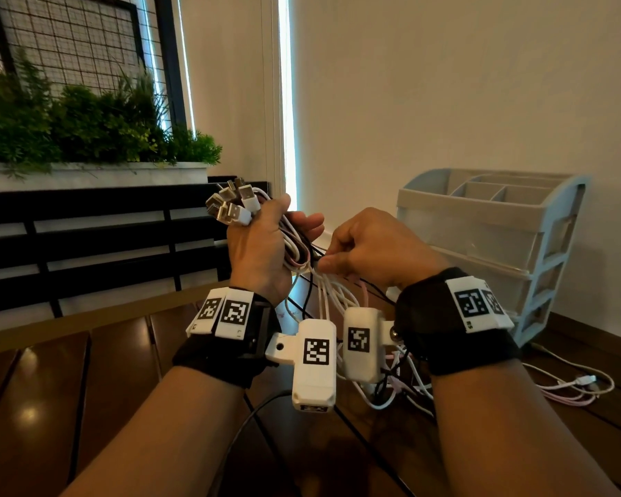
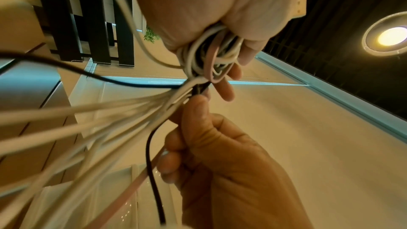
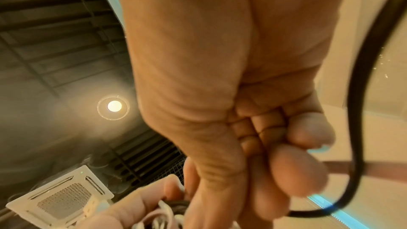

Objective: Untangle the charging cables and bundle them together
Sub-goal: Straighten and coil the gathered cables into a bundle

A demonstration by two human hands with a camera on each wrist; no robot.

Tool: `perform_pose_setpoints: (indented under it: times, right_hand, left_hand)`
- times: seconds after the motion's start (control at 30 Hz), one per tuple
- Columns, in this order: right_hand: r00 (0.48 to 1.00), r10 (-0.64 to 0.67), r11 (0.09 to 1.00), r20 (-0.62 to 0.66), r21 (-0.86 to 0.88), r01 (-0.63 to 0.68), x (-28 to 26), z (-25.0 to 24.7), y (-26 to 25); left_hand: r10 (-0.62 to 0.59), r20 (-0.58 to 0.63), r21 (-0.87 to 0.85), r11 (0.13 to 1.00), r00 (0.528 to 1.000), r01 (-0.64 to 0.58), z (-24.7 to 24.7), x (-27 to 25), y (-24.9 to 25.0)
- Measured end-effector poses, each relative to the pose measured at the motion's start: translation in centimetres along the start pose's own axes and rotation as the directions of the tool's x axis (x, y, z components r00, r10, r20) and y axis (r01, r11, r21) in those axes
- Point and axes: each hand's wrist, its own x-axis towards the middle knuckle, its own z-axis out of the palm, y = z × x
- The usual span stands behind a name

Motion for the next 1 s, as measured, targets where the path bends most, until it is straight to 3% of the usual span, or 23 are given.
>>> perform_pose_setpoints:
  times: [0.13,0.33,0.57,0.73,0.83,1.0]
  right_hand:
    - [1.000,0.022,1.000,-0.005,0.006,-0.022,0.1,0.6,0.0]
    - [0.995,0.100,0.961,0.025,0.256,-0.104,0.2,1.0,-0.3]
    - [0.992,0.051,0.932,0.116,0.350,-0.089,-0.1,0.9,-0.2]
    - [0.994,0.030,0.974,0.109,0.221,-0.054,0.0,0.5,0.7]
    - [0.999,-0.029,0.943,0.033,0.333,0.016,0.0,0.1,1.1]
    - [0.940,-0.147,0.959,0.309,0.276,0.059,0.0,1.4,1.1]
  left_hand:
    - [0.008,-0.033,-0.043,0.999,0.999,-0.010,0.1,-0.3,-0.3]
    - [0.007,0.036,-0.153,0.988,0.999,-0.002,0.3,-0.7,0.7]
    - [0.013,0.033,-0.144,0.990,0.999,-0.008,0.4,-0.9,1.2]
    - [0.095,0.021,-0.037,0.995,0.995,-0.094,0.5,-1.2,0.8]
    - [0.134,0.070,0.040,0.990,0.988,-0.137,0.3,-1.4,0.6]
    - [0.151,0.179,0.097,0.981,0.972,-0.170,0.0,-1.3,0.6]
